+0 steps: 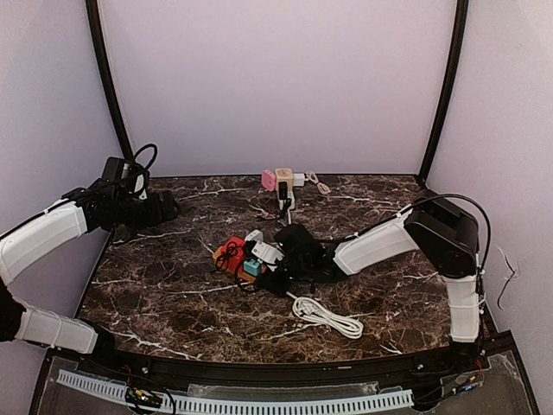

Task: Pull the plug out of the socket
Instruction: Move the socket to the center of the board.

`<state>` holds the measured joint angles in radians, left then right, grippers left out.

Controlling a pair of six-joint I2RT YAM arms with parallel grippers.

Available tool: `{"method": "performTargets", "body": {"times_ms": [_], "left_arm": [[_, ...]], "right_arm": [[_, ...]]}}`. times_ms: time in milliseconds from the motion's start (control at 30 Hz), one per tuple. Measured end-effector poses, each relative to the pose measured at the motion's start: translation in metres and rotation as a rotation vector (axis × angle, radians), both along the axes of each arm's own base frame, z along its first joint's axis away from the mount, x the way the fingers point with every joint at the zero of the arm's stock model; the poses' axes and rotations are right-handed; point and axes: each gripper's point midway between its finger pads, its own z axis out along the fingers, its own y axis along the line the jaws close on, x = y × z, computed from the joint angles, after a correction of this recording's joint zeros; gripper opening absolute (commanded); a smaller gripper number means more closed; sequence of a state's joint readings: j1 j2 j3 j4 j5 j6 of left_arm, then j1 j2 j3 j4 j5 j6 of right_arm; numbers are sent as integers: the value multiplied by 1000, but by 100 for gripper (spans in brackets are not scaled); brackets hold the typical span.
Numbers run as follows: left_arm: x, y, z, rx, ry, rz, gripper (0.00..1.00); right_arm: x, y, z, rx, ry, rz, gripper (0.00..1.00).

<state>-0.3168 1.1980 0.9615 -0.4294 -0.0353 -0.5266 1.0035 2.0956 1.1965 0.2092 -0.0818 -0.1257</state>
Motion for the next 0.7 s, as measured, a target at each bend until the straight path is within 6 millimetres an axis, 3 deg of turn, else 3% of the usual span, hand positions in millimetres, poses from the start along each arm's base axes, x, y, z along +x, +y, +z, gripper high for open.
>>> {"method": "performTargets", "body": {"times_ms": [400, 567, 700], "left_arm": [[-20, -13, -37, -55, 77, -74, 100], [-28, -15, -44, -71, 87, -91, 100], [-32, -16, -53, -75, 103, -101, 100]], "right_arm": [[-58, 5, -2, 17, -7, 116, 31], [-68, 3, -2, 16, 5, 135, 54], [-69, 1, -3, 17, 8, 134, 66]]}}
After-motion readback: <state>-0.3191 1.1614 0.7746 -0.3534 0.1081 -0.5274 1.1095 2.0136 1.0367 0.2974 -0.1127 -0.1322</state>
